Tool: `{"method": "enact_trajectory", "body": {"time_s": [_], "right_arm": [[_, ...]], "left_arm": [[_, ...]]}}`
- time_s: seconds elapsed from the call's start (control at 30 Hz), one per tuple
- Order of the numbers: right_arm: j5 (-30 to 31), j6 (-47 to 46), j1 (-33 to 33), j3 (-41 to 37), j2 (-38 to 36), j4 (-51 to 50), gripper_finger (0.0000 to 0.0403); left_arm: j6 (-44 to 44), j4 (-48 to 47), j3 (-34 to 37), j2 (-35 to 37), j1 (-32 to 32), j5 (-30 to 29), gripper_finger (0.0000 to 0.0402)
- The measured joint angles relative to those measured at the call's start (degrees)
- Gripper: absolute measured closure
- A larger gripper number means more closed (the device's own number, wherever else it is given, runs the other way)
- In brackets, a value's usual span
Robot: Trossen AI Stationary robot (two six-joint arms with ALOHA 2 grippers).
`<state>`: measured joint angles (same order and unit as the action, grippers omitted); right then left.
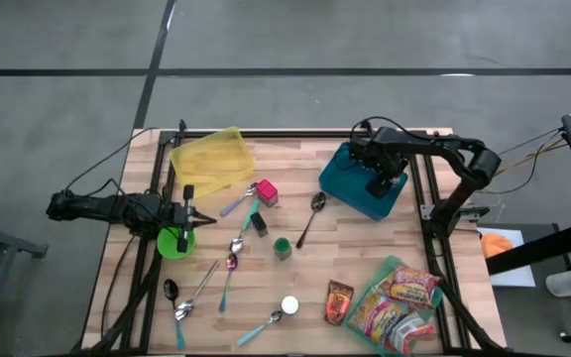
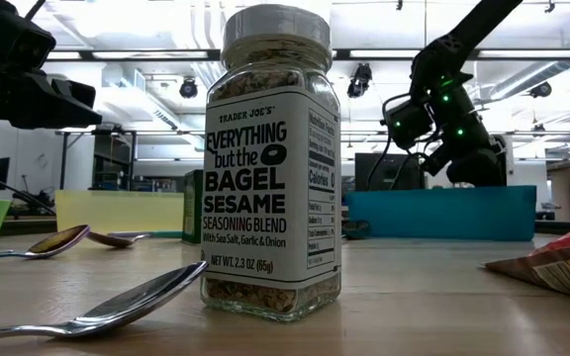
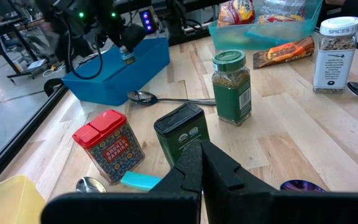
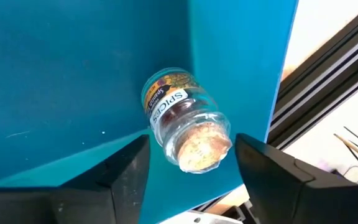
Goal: Pick & Place Food Item
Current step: Put the brown seasoning bottle into the blue bin, then put the green seasoning bottle into the blue bin
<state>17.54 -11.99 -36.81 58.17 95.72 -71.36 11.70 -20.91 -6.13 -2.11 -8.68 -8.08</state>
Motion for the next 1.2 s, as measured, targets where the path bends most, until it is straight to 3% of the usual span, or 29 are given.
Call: {"method": "enact_trajectory", "body": {"time_s": [0.5,0.9,1.2], "right_arm": [[0.0,-1.12,0.07,1.84,-2.55,-0.15,0.0166],[-1.78,-3.92,2.5,1.7,-14.6,1.64,0.0166],[-5.46,-4.43,10.23,0.39,-25.31,14.39,0.0166]], "left_arm": [[0.0,0.0,-0.01,0.0,0.01,0.0,0.0401],[0.0,0.0,-0.02,0.0,0.01,0.0,0.0401],[0.0,0.0,-0.02,0.02,0.01,0.0,0.0401]]}}
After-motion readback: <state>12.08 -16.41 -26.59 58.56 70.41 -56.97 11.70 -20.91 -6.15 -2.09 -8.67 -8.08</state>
